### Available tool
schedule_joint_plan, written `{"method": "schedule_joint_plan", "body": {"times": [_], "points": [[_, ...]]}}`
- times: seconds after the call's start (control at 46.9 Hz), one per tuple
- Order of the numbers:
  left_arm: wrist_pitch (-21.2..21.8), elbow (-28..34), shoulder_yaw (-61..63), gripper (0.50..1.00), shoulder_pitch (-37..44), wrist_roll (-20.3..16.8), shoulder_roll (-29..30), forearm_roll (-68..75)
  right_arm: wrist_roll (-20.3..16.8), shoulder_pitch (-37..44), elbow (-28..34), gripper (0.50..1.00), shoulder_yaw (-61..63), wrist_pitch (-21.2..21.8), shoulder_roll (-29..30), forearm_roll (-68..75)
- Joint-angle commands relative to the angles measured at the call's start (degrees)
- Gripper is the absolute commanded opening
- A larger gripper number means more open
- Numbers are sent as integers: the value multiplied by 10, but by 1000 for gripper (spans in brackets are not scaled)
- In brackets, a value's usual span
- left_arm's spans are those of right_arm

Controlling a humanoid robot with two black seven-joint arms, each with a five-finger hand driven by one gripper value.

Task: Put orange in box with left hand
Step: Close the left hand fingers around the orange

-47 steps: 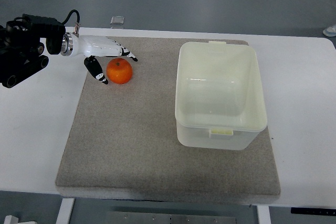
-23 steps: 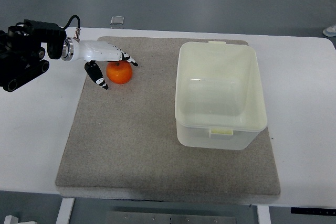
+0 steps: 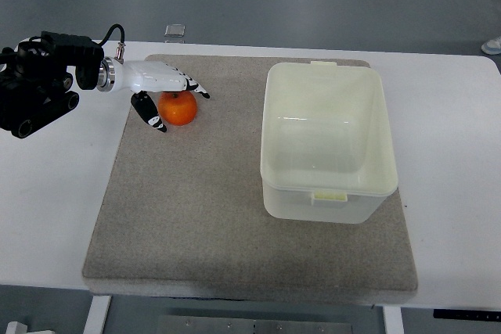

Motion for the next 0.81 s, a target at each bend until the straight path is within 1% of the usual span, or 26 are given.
{"method": "schedule_joint_plan", "body": {"times": [0.0,0.064,0.128,0.575,0.703,0.788], "points": [[0,5,0,926,0,0,0,4,0,0,0,944,0,0,0,0],[0,6,1,919,0,0,0,7,0,0,0,944,0,0,0,0],[0,10,4,902,0,0,-2,9,0,0,0,944,0,0,0,0],[2,21,16,902,-1,0,-11,21,0,0,0,944,0,0,0,0],[19,22,18,902,-1,0,-11,30,0,0,0,944,0,0,0,0],[22,22,18,902,-2,0,-11,30,0,0,0,944,0,0,0,0]]}}
